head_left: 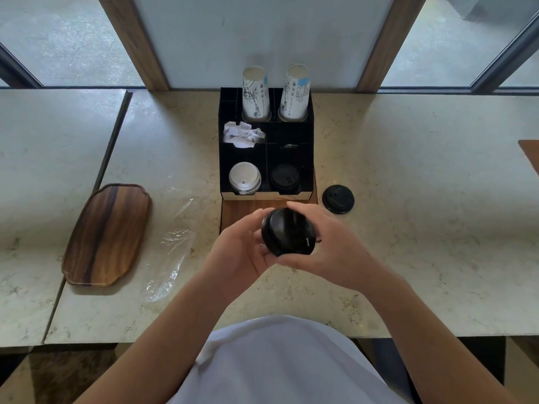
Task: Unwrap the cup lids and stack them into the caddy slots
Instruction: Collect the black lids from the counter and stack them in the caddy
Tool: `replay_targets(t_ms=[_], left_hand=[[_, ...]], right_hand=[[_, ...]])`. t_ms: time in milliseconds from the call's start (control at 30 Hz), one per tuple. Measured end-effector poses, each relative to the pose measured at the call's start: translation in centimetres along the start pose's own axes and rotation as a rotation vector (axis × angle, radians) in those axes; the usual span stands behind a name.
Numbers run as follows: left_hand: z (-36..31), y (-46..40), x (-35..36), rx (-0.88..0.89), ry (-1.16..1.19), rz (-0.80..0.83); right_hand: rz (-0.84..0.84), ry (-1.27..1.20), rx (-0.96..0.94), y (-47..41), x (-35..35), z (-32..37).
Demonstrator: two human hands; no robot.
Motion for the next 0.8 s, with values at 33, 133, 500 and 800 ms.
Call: replay_targets(t_ms=[33,133,500,800], left_hand=[[-0.1,0.1,0.2,-0.006,0.071,0.029],[-0.2,0.4,0.3,0.007,0.131,0.106],[0.0,0.4,0.5,0.138,-0.150,0.123],[-0.3,0.1,0.2,0.201,-0.207,0.063]], right_hand=[[-0.027,-0.041,0.039,-0.1,-0.3,-0.3],[-0.077,-0.154,0.139,0.0,-0.4,-1.1],[-0.025,-0.420,0.121,1.0,-0.2,-0.2],[-0.185,-0.313,0.099,0.9,-0.5,-0.1]])
Point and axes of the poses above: each hand's wrist, its own y-axis away from the middle knuckle, its own x-axis out of the palm, z = x × y, the point moved 8 cm from there along -y, towards the middle knuckle, and after that the axes turned 12 degrees about x, right-handed, at the moved point
